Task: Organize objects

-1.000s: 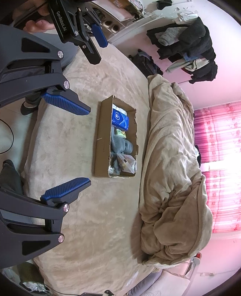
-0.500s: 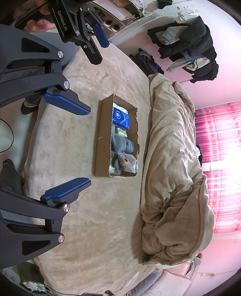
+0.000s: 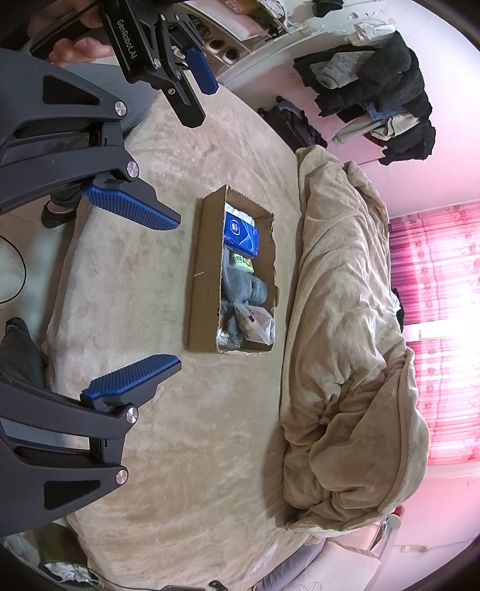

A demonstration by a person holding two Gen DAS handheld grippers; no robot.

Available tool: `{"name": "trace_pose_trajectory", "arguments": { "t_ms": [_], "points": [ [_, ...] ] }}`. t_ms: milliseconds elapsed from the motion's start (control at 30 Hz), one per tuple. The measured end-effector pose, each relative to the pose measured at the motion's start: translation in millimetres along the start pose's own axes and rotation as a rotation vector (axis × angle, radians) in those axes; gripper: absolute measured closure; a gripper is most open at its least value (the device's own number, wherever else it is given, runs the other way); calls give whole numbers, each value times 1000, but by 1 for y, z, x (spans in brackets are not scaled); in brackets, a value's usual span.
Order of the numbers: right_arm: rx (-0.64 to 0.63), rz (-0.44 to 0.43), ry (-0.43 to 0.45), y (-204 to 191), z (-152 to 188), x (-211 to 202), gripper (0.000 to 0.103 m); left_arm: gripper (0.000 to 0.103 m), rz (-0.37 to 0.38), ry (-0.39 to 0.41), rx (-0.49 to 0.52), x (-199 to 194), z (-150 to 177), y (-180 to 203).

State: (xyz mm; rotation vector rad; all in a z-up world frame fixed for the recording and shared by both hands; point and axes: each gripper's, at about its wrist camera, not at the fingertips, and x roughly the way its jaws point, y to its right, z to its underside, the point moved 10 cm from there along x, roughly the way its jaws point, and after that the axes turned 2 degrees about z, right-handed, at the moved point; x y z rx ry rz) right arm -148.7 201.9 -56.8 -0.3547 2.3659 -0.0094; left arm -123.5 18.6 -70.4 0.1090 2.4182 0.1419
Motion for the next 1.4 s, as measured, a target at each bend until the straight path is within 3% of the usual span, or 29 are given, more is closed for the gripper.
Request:
{"name": "trace_pose_trajectory", "arguments": {
  "t_ms": [1100,1333,1400],
  "points": [
    [1,-2,1,5,-1,5,30,20,3,-2,8,3,-2,1],
    [0,-4,1,7,-2,7,30,20,29,-5,20,16,-5,3],
    [-2,-6,1,11,-4,14,30,20,80,-14,34,27,-7,4]
  ]
}}
